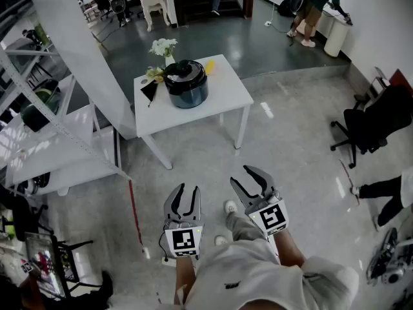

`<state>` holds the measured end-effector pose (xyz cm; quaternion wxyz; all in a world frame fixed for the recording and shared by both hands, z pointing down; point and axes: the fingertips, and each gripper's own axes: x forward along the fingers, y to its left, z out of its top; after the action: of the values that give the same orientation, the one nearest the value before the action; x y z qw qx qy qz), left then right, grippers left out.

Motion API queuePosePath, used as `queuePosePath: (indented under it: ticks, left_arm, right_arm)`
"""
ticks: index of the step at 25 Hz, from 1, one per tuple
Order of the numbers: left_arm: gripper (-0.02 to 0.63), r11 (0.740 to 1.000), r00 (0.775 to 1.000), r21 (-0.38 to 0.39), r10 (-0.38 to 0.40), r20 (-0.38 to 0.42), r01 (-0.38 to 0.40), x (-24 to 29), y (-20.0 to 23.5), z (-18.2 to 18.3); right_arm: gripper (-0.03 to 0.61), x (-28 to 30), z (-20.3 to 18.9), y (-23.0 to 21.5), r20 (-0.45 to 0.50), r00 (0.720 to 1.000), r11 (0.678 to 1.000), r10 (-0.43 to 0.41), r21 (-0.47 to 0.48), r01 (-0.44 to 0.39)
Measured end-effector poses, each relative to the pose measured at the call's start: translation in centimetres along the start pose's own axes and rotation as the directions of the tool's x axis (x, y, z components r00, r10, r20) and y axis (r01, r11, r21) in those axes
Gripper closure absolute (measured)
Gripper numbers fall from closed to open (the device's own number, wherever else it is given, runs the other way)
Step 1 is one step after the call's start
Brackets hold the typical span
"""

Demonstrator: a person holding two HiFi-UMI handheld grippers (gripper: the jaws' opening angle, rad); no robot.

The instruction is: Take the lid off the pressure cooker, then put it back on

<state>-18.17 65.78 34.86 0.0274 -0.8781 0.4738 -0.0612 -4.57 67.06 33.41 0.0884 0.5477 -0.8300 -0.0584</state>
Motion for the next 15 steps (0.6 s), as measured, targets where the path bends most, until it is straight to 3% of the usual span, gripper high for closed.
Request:
queuePosePath:
  ticks: [15]
  left_arm:
    - [0.453, 0.999, 0.999, 0.021, 0.040, -0.035, -0.039, 14.1, 4.3, 0.3]
  right_arm:
    - [0.387, 12.2, -1.6, -8.3, 0.010, 0.996, 0.995, 0.088, 0.044, -0.089]
